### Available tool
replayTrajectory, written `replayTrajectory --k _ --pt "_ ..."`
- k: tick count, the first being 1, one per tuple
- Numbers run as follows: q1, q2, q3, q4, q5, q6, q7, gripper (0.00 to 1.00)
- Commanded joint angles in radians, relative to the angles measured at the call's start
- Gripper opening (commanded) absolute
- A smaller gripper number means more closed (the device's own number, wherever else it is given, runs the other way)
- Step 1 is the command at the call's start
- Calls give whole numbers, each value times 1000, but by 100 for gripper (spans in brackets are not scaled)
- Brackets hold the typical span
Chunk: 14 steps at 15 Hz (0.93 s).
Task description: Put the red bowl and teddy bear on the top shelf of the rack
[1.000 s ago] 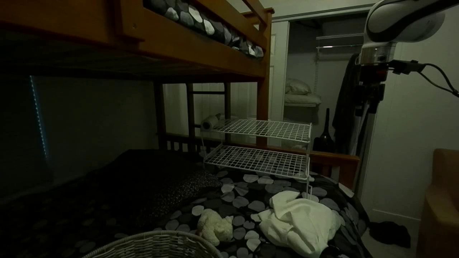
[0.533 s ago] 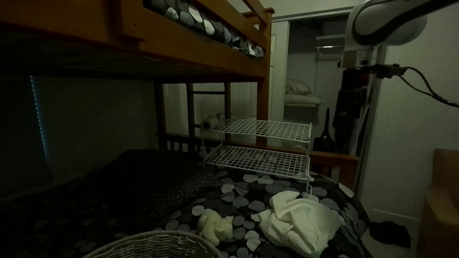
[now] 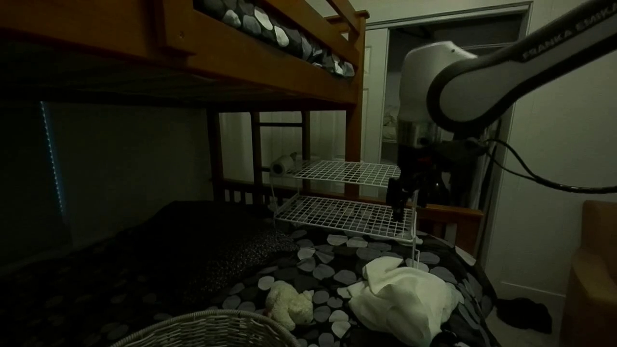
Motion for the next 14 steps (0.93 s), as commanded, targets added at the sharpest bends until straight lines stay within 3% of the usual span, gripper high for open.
replayTrajectory --k 1,5,6,11,14 --pt "19 36 -11 -7 -18 -5 11 100" --pt "18 89 -18 0 -30 -5 11 100" --pt "21 130 -6 16 -34 -5 73 100" --pt "47 407 -23 94 -32 258 260 100" --pt "112 582 -110 194 -165 432 414 100"
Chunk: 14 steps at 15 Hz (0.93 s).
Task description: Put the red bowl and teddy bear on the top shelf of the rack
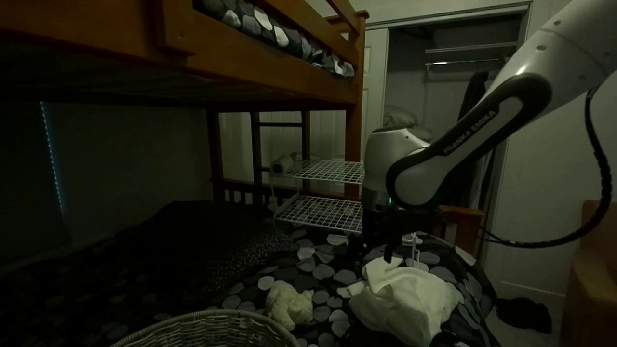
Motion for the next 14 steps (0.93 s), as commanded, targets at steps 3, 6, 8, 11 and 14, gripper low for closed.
replayTrajectory --k 3,6,8,11,14 --pt "180 322 -216 273 -182 161 255 100" --pt "169 269 -210 194 -110 179 170 100" --pt "170 257 -209 188 -111 178 171 100" --pt "154 322 -202 251 -115 219 94 100" --pt "123 414 -180 342 -37 213 -38 100"
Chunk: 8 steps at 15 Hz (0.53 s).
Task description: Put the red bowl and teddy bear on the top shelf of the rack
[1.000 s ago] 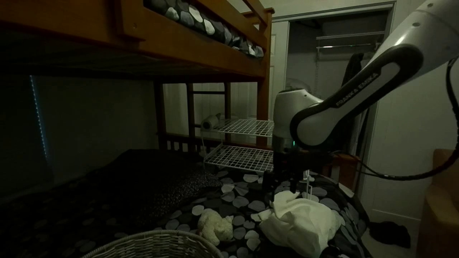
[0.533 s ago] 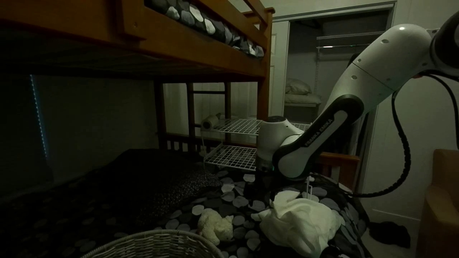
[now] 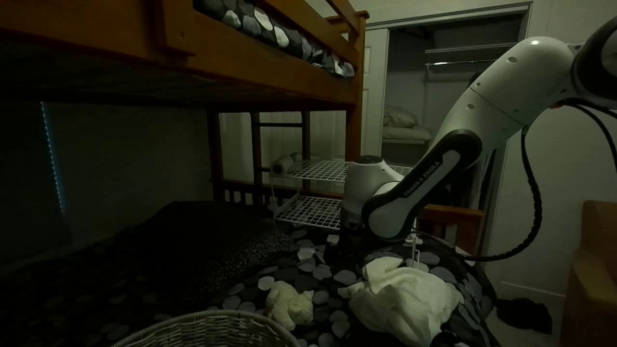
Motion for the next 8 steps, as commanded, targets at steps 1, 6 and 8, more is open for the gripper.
replayTrajectory --k 1,6,8 --pt "-34 136 28 131 115 -5 -204 100" --pt "-12 256 36 301 193 -68 -376 100" --pt "2 216 9 239 189 -22 -350 100"
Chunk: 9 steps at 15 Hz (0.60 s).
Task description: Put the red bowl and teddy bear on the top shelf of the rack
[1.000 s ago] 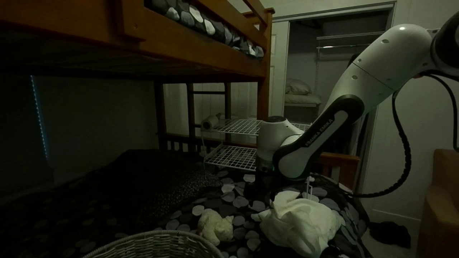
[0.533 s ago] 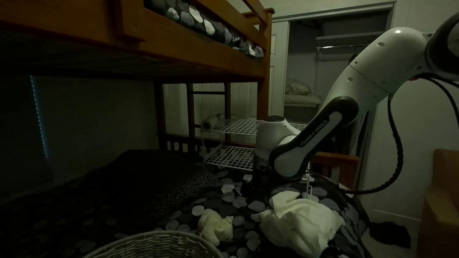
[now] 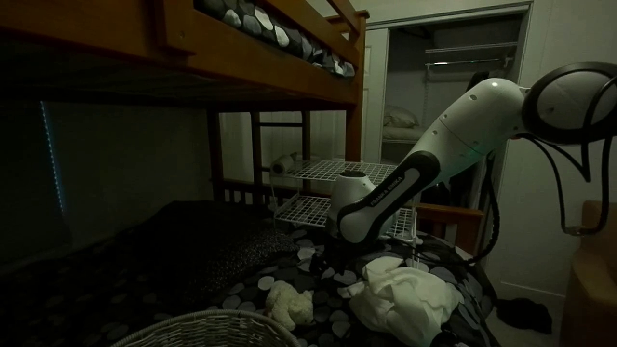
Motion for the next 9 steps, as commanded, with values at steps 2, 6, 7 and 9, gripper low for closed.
replayTrajectory --k 2,6,7,9 --pt "22 -2 -23 0 24 0 -16 100" --pt "25 81 -6 90 48 24 -23 100" --pt "33 103 -7 115 50 23 -20 100" --pt "48 136 -8 158 54 9 -17 100"
